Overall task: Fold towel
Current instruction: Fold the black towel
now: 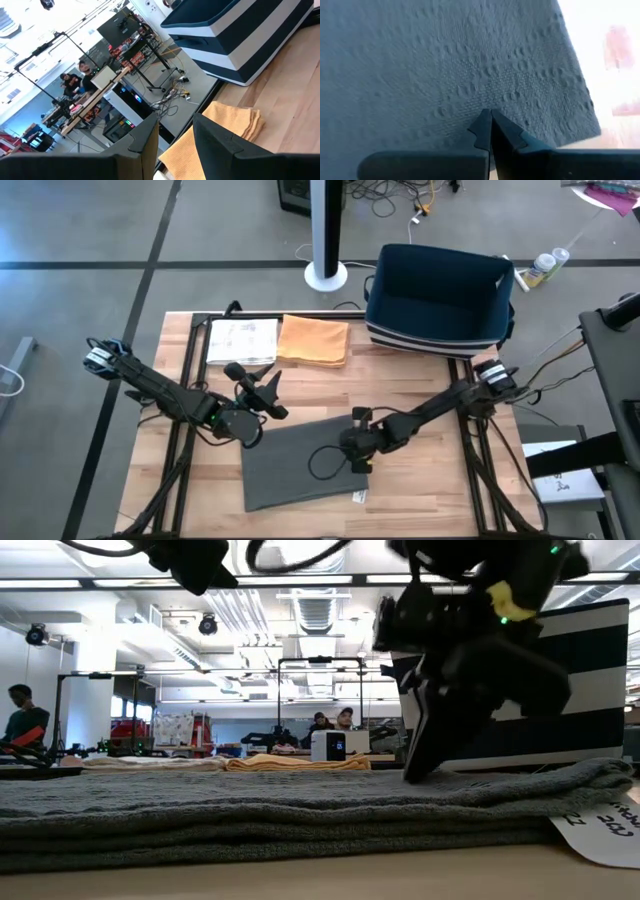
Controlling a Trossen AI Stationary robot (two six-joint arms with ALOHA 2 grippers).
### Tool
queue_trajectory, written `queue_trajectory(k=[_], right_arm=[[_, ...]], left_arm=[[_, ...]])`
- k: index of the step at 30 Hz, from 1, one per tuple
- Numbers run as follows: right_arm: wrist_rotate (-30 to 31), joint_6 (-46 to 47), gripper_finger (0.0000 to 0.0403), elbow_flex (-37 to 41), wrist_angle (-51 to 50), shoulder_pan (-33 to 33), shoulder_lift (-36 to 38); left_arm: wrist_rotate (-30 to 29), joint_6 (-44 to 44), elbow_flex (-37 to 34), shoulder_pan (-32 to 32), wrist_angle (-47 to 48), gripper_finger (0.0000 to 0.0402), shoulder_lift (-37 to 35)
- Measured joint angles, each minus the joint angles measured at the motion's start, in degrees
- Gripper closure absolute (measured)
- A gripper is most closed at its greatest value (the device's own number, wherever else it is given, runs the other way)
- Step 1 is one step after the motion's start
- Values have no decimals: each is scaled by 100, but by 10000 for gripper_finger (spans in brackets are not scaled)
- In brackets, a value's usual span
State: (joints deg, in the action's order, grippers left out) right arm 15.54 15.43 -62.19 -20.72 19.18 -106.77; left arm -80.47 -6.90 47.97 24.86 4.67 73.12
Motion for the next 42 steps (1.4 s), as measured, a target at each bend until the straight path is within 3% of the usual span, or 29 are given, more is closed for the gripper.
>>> queue_trajectory(k=[10,15,18,21,25,30,32,37,42], right_arm=[[73,-2285,403,-29,289,-1099,-126],[252,-3623,403,-332,1228,-1863,-136],[268,-3275,403,-776,1044,-2121,-131],[228,-2668,403,-1229,53,-2057,-50],[133,-1928,403,-1422,-1200,-1583,-48],[-777,-984,403,-1242,-1566,-824,-125],[-867,-748,403,-1237,-1690,-593,-213],[-432,-973,403,-1227,-1747,-528,-505],[481,-2240,403,-1249,-1584,-955,-840]], left_arm=[[2,-13,0,0,24,287,0],[2,-13,0,0,4,287,0],[4,-13,0,0,11,287,0],[2,-13,0,9,10,287,0],[4,-14,0,9,64,287,0],[4,-11,0,9,91,287,0],[7,4,-2,9,96,287,0],[9,6,-2,7,98,287,0],[9,-13,-9,7,97,287,0]])
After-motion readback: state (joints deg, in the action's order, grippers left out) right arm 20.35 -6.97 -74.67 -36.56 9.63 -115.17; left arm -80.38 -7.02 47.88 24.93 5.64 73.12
